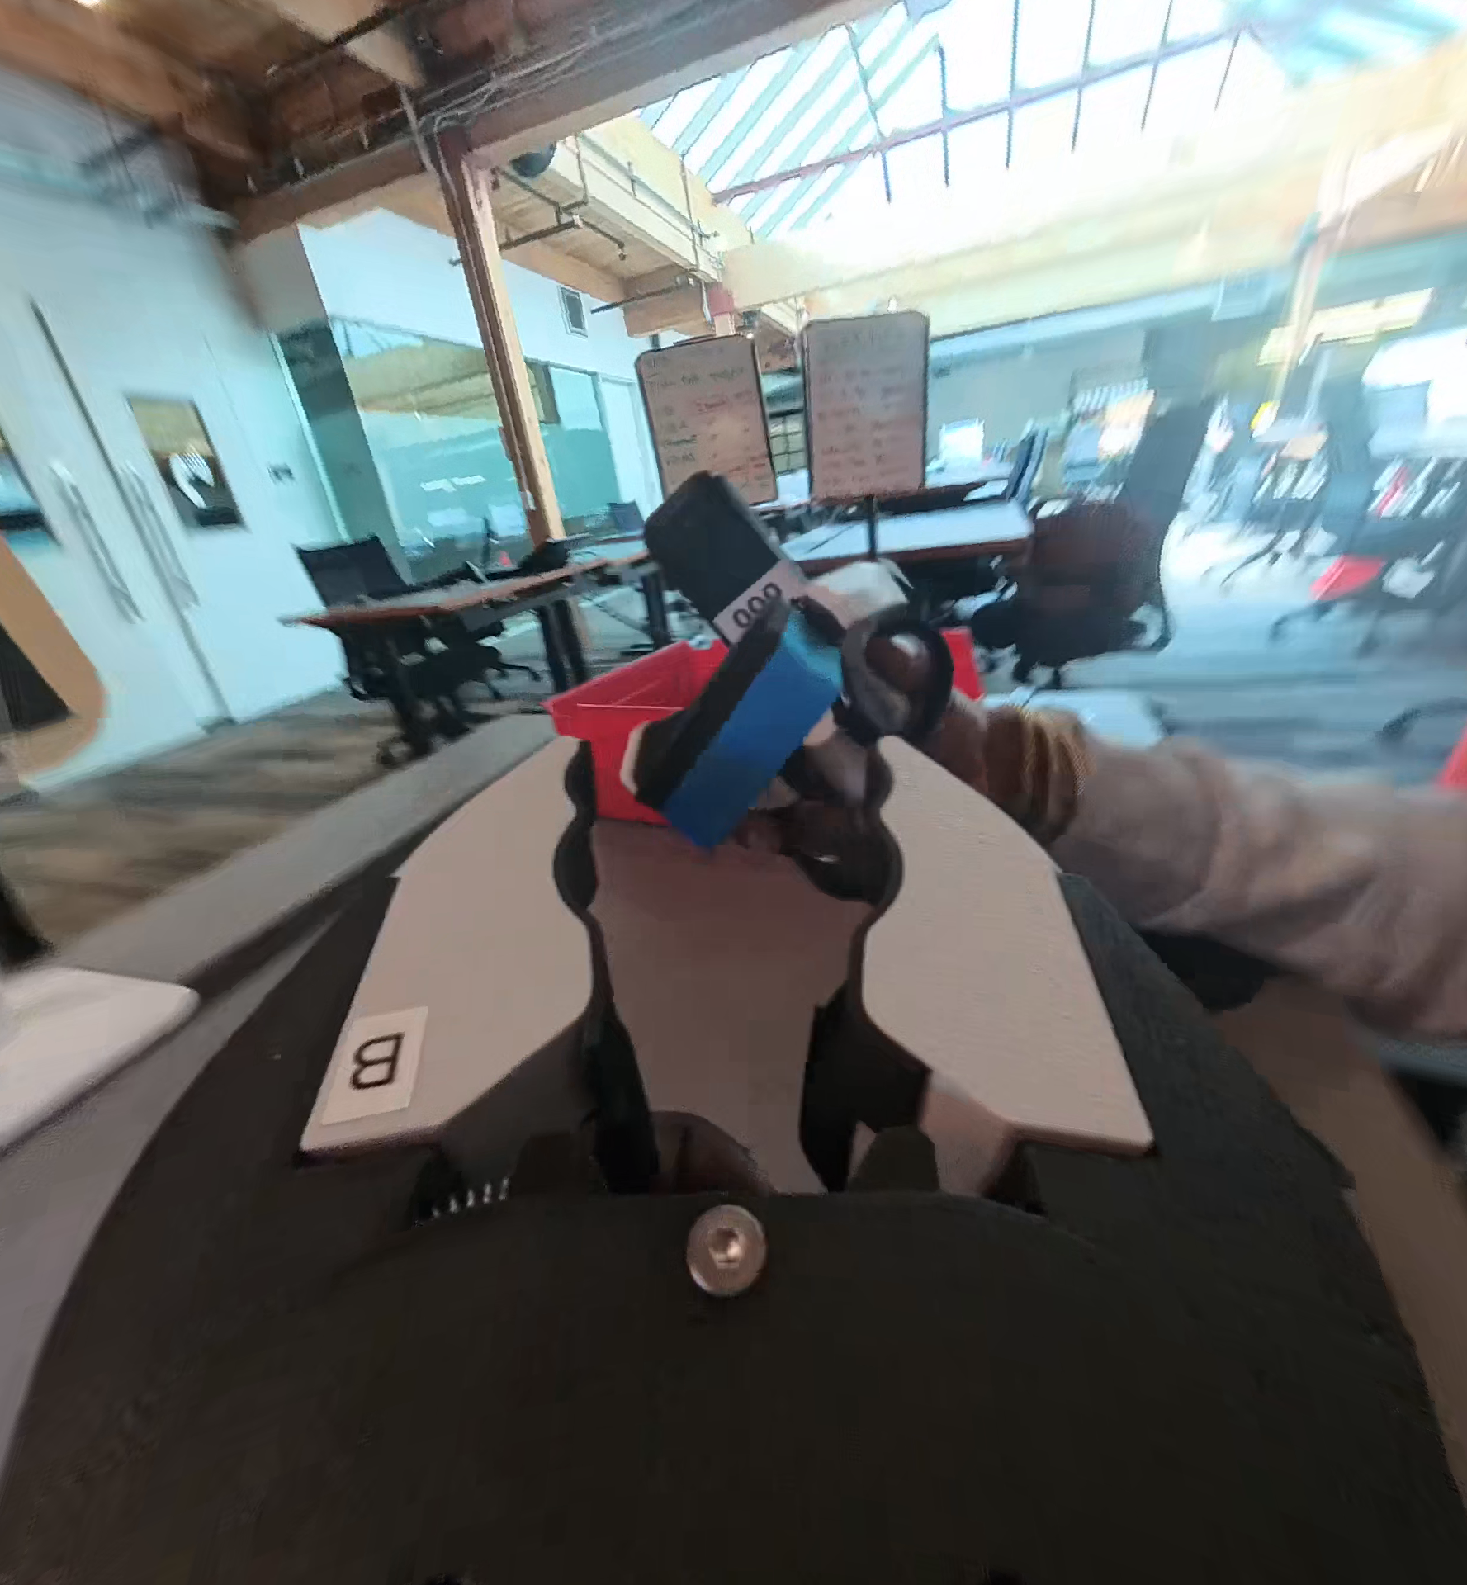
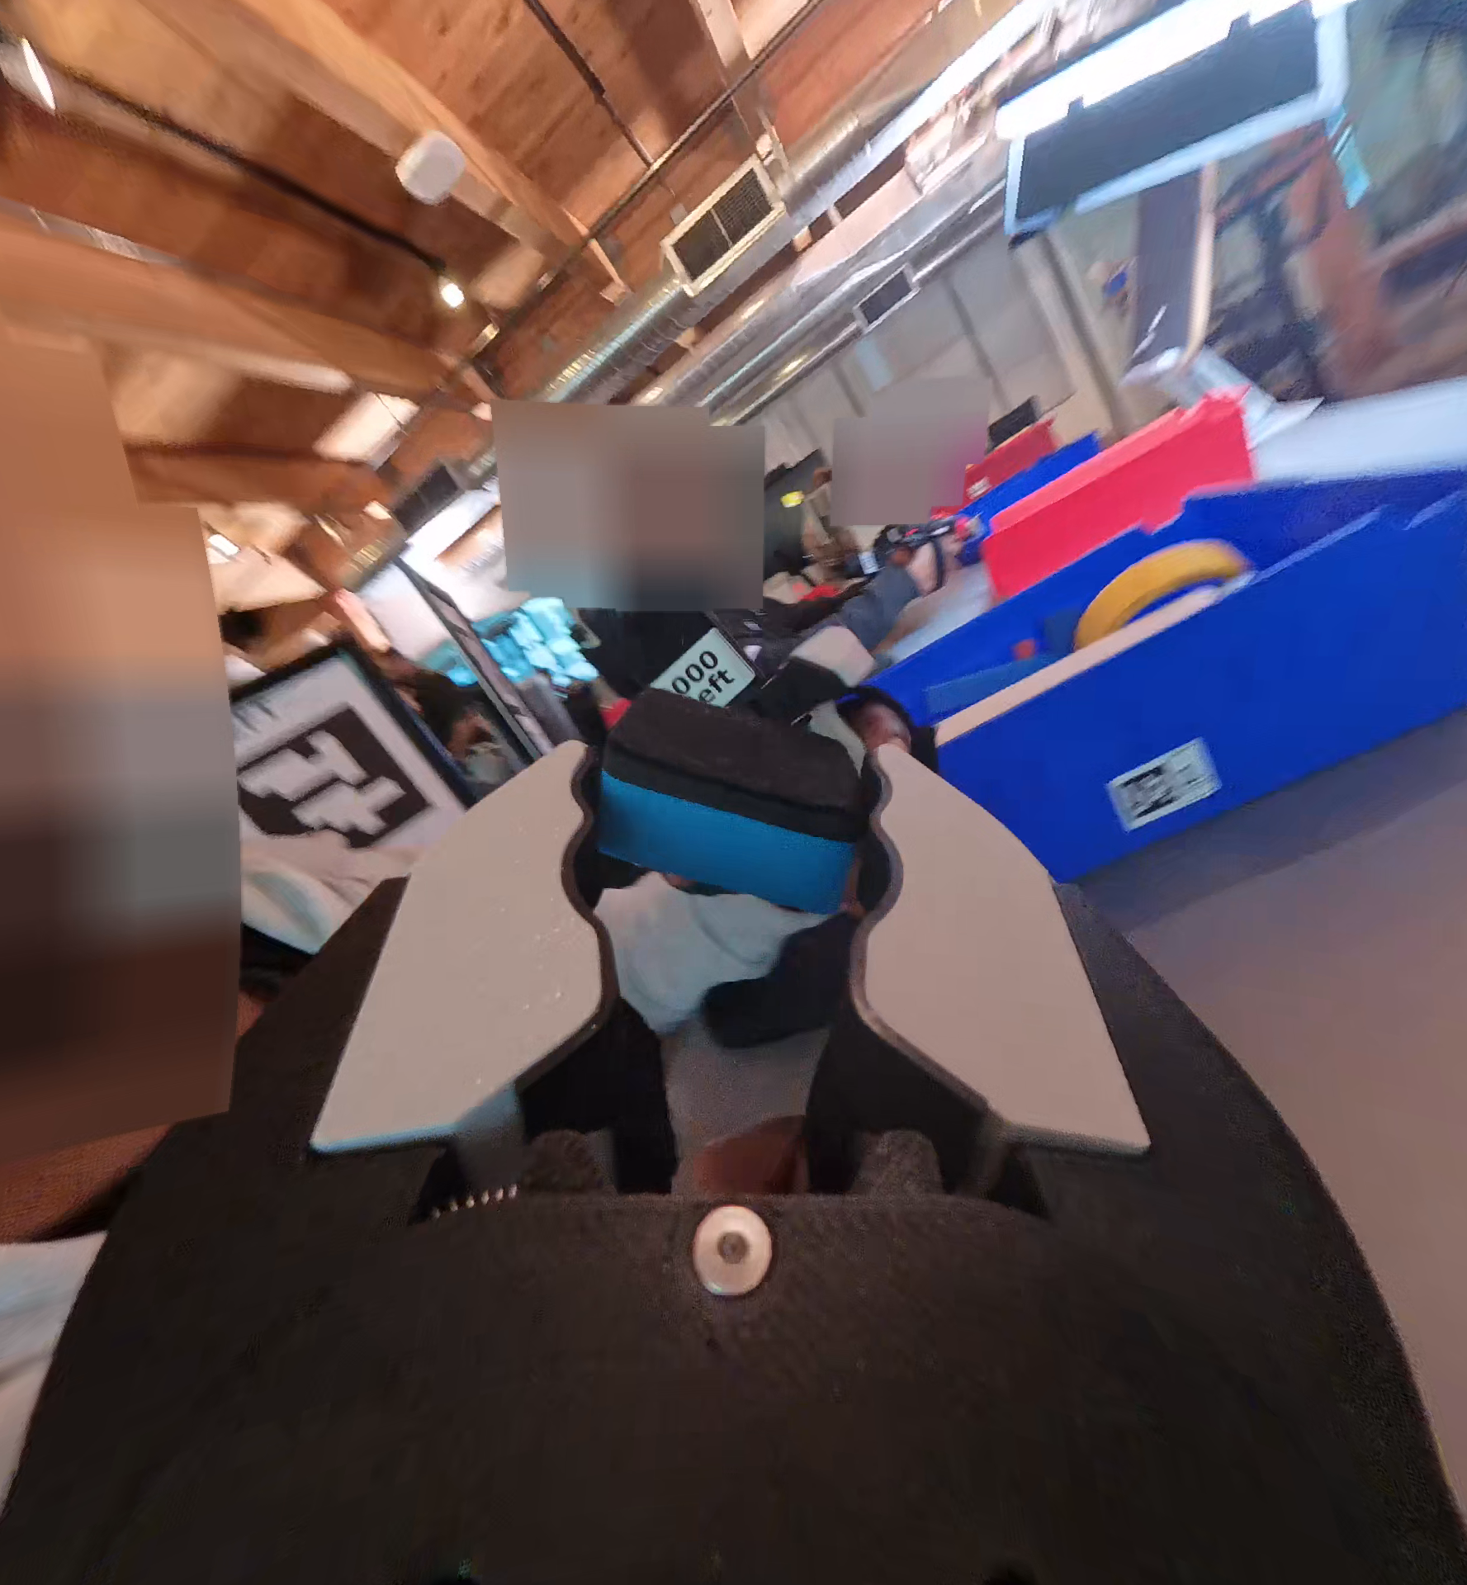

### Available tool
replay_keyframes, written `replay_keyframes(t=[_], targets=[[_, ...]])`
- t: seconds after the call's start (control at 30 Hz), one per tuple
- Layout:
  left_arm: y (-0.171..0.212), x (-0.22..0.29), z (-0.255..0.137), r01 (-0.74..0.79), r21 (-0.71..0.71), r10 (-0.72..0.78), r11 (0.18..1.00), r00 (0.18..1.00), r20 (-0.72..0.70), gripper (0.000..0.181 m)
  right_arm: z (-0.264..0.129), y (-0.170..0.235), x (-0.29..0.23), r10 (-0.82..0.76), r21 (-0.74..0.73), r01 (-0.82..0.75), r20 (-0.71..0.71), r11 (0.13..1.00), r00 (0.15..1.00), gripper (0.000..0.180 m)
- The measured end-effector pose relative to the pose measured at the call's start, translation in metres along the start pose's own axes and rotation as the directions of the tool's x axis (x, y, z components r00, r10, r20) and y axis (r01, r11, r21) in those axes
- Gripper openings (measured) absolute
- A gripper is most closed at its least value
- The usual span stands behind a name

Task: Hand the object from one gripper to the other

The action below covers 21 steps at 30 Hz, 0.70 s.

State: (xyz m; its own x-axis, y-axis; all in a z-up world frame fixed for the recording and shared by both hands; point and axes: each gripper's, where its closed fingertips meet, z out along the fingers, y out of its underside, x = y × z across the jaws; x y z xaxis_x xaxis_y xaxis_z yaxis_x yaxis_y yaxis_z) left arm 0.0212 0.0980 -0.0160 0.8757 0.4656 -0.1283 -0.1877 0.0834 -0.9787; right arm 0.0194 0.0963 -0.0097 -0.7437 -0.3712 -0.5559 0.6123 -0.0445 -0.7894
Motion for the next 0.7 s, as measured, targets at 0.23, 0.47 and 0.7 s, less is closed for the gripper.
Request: replay_keyframes(t=[0.23, 0.47, 0.7], targets=[[-0.005, 0.009, 0.001, 0.525, -0.001, -0.512, 0.851, 0.830, -0.222, 0.073, 0.003, -0.003, -0.013, -0.458, -0.044, 0.456, -0.093, 0.889, 0.884, 0.058], [-0.009, 0.013, -0.001, 0.451, 0.039, -0.432, 0.891, 0.873, -0.226, 0.055, 0.009, 0.008, -0.013, -0.495, -0.099, 0.488, -0.068, 0.867, 0.866, 0.058], [-0.014, 0.009, -0.004, 0.284, 0.097, -0.265, 0.954, 0.950, -0.167, 0.051, 0.009, 0.007, -0.011, -0.344, -0.071, 0.340, -0.055, 0.938, 0.937, 0.068]])
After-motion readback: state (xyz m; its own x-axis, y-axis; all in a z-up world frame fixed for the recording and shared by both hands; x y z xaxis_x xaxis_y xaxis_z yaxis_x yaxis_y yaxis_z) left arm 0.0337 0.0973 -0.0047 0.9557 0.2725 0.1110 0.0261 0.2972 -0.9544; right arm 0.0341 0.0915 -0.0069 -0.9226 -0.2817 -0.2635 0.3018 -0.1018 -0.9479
